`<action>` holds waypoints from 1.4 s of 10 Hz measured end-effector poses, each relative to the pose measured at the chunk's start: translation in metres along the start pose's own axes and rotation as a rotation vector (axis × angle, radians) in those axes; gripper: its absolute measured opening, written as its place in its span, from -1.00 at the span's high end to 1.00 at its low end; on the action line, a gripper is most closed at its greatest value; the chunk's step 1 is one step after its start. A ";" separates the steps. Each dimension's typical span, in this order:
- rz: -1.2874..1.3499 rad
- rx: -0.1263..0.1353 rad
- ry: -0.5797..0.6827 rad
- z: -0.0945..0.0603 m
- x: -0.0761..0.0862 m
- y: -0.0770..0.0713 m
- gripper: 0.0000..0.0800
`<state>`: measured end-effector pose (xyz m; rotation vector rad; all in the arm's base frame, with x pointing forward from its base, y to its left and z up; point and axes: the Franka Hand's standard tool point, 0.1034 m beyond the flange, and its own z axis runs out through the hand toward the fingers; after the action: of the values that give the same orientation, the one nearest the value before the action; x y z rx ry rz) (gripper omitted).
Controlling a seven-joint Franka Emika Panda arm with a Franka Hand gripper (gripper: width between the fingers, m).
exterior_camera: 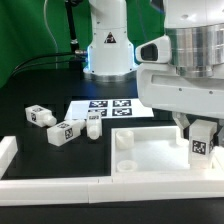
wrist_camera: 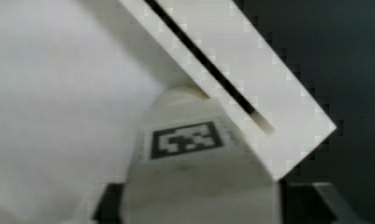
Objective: Assemble one leg
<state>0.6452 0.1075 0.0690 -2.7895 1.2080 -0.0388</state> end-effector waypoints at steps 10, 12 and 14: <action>1.038 0.039 -0.026 0.001 -0.003 0.002 0.28; 0.750 0.034 -0.017 0.001 -0.004 0.000 0.11; 0.490 0.021 -0.032 0.003 -0.014 -0.002 -0.55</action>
Offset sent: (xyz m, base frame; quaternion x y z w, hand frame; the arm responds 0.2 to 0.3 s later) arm -0.0038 -0.0184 0.0078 -0.0154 0.0248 0.3801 0.9245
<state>0.6371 0.1191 0.0662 -2.3868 1.8264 0.0313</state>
